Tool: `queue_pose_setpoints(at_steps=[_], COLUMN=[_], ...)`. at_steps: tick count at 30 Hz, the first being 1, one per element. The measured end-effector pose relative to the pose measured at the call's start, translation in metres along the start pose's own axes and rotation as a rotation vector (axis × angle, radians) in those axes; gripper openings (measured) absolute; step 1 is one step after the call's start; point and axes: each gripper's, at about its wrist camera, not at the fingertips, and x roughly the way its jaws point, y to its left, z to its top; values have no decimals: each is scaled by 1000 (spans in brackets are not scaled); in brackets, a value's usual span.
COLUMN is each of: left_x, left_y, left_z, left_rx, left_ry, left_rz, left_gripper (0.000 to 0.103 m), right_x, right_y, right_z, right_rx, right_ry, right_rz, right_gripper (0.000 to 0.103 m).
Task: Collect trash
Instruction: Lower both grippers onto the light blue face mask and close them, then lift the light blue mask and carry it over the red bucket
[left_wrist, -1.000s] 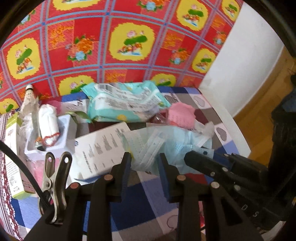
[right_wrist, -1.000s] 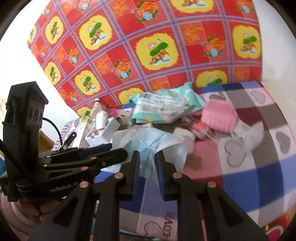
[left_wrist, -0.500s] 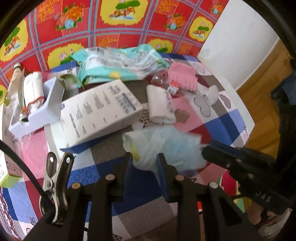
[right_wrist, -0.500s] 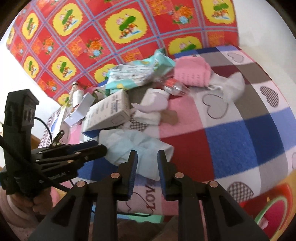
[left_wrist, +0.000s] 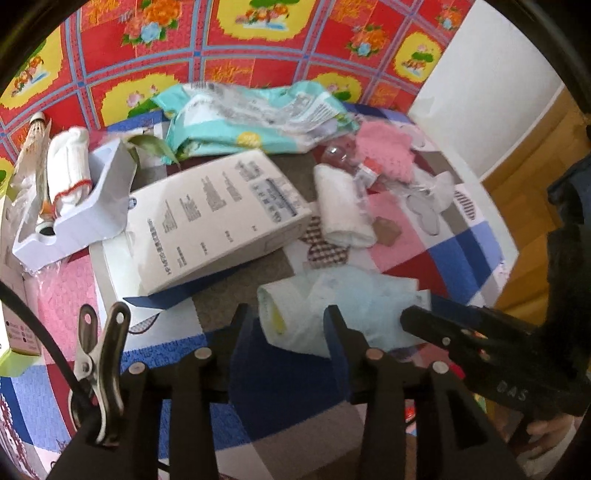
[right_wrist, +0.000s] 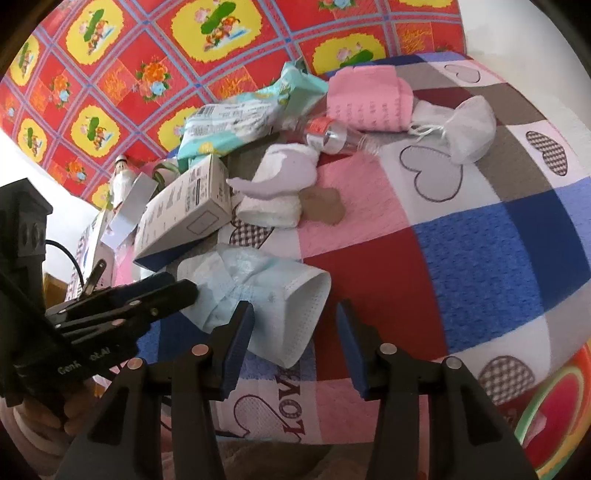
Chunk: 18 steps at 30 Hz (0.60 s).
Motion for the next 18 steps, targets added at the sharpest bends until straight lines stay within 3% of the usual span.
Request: queue_pose_setpoints(at_steps=[2, 6, 9, 15, 18], left_x=[8, 12, 12, 6, 0], left_y=[2, 0, -7, -14, -20], left_z=[-1, -4, -6, -10, -13], left_rx=[-12, -34, 1, 41, 77], left_ry=[19, 23, 15, 5, -4], left_rz=[-1, -44, -44, -24, -24], left_gripper=[42, 42, 40, 20, 19], right_x=[0, 2, -2, -17, -27], right_y=[2, 3, 8, 7, 6], right_z=[-1, -6, -10, -16, -20], right_rx=[-5, 3, -15, 20, 32], right_ry=[-8, -4, -20, -49, -75], right_rz=[0, 41, 46, 73, 69], right_gripper=[46, 23, 14, 9, 9])
